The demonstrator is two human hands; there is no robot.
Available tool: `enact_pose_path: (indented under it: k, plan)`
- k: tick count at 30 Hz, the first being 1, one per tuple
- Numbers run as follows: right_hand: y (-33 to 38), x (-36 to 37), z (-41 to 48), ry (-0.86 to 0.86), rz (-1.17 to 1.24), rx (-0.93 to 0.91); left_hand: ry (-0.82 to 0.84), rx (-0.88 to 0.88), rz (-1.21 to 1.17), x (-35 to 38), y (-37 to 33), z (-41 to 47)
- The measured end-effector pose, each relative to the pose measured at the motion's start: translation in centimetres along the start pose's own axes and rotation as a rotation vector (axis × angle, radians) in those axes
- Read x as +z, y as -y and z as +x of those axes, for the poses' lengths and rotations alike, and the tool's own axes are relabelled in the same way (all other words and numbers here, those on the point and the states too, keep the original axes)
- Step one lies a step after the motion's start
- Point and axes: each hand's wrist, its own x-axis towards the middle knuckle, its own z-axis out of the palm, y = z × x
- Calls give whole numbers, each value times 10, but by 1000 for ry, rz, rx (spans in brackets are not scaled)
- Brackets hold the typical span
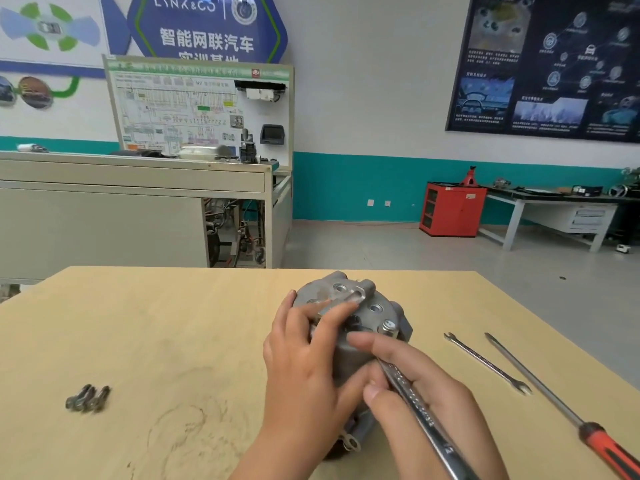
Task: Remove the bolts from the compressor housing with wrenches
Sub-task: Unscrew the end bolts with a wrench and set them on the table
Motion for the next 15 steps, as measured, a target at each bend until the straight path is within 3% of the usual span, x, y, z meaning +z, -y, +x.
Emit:
enact_pose_path:
  k: [2,4,6,9,11,15]
  plan:
    - [10,0,5,14,26,39,9,0,31,1,1,-1]
    - [15,-12,-3,278,163,90,20,13,63,1,0,0]
    - [17,-26,6,238,225,218,25,53,116,0,0,1]
    - [18,-24,13,347,99,151,18,114,188,-1,0,2]
    - [20,-12,16,72,72,159,13,131,213,-3,1,3]
    - [-7,-5,7,-129,-239,-172,25,142,254,-6,-1,5]
